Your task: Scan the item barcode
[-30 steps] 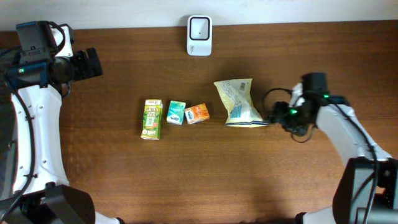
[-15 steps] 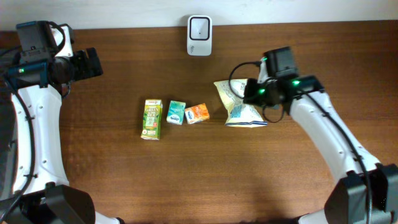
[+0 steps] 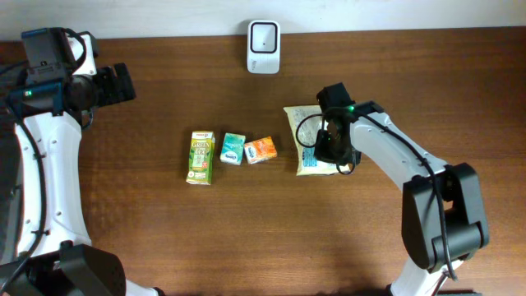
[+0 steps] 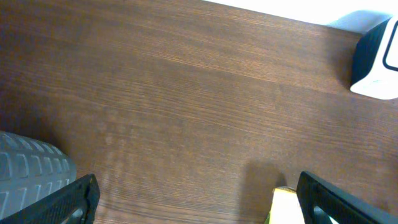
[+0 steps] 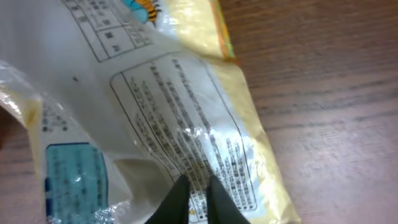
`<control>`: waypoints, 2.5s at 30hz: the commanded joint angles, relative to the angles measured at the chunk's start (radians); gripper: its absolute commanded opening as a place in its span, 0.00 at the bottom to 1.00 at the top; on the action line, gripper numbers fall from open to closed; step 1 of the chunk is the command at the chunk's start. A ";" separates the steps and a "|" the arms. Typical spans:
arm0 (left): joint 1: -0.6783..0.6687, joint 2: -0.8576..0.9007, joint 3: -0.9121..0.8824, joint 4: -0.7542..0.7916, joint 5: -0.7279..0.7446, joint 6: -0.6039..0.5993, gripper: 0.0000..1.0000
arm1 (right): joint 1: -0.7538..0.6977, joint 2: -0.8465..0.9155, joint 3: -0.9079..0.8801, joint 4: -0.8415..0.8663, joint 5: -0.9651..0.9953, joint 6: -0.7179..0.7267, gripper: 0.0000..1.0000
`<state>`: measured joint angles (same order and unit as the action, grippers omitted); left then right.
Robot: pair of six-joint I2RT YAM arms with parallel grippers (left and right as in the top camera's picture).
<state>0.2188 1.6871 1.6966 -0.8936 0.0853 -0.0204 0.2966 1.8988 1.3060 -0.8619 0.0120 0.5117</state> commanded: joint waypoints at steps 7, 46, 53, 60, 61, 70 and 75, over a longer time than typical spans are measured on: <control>0.004 -0.001 0.017 -0.001 -0.004 -0.006 0.99 | 0.003 0.022 0.145 -0.100 -0.082 -0.173 0.06; 0.005 -0.001 0.017 -0.002 -0.004 -0.006 0.99 | 0.147 0.172 0.258 -0.127 -0.209 -0.214 0.41; 0.005 -0.001 0.017 -0.002 -0.004 -0.006 0.99 | 0.028 0.168 0.234 -0.240 -0.153 -0.210 0.42; 0.005 -0.001 0.017 -0.002 -0.004 -0.006 0.99 | -0.196 0.062 0.235 -0.270 -0.183 -0.311 0.42; 0.005 -0.001 0.017 -0.002 -0.004 -0.006 0.99 | -0.229 0.033 0.236 -0.272 -0.223 -0.338 0.42; 0.008 -0.001 0.017 -0.002 -0.004 -0.006 0.99 | -0.552 -0.005 0.111 -0.175 -0.615 -0.448 0.99; 0.008 -0.001 0.017 -0.002 -0.004 -0.006 0.99 | -0.550 0.032 -0.088 0.132 -0.742 -0.335 0.99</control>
<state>0.2218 1.6871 1.6966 -0.8948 0.0853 -0.0204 -0.2588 1.9087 1.2819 -0.8169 -0.6415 0.1078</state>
